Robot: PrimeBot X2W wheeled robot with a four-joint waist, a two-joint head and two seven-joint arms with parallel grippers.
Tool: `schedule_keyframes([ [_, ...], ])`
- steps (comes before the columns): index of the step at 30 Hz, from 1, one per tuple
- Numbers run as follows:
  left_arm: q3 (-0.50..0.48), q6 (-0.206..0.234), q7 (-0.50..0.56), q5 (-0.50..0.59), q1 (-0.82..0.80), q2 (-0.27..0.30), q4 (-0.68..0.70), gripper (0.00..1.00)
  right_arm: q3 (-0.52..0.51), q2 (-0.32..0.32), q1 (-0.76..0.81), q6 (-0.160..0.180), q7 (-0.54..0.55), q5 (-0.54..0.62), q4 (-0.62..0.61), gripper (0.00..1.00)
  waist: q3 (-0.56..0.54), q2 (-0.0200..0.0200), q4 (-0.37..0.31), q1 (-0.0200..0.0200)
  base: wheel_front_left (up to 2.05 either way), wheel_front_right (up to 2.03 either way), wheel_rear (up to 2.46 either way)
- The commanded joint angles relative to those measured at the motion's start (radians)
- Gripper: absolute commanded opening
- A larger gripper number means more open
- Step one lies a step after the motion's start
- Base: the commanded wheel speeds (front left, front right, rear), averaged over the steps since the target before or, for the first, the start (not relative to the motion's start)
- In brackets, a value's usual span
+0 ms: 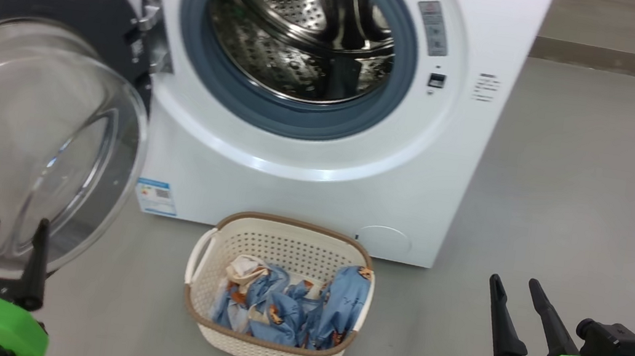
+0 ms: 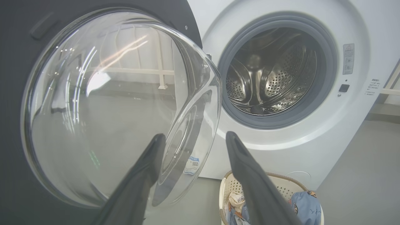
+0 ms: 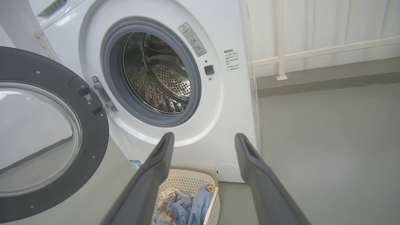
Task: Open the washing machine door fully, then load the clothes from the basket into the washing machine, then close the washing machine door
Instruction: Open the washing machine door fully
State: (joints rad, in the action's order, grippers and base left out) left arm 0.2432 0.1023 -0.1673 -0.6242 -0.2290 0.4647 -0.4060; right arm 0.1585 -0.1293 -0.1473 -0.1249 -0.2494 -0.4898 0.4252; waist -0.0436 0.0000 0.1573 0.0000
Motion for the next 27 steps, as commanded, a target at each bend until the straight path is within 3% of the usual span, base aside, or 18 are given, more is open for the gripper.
schedule_keyframes([
  [1,-0.048,0.026,-0.001,-0.008,0.004,0.032,0.079,1.00,0.026,-0.015,-0.013,-0.006,-0.012,0.016,-0.029,1.00,-0.011,0.0000,-0.047,0.0000,0.00,0.00,0.00],
  [5,-0.056,0.072,0.004,-0.012,0.073,0.022,0.189,1.00,0.035,-0.022,-0.019,-0.006,-0.012,0.017,-0.034,1.00,-0.014,0.0000,-0.090,0.0000,0.00,0.00,0.00],
  [13,-0.051,0.122,-0.004,-0.009,0.162,0.002,0.313,1.00,0.047,-0.044,-0.039,-0.006,-0.008,0.021,-0.041,1.00,-0.017,0.0000,-0.163,0.0000,0.00,0.00,0.00],
  [27,-0.042,0.109,-0.062,-0.016,0.217,-0.043,0.333,1.00,0.032,-0.088,-0.041,-0.006,0.031,0.041,-0.093,1.00,-0.019,0.0000,-0.223,0.0000,0.00,0.00,0.00],
])
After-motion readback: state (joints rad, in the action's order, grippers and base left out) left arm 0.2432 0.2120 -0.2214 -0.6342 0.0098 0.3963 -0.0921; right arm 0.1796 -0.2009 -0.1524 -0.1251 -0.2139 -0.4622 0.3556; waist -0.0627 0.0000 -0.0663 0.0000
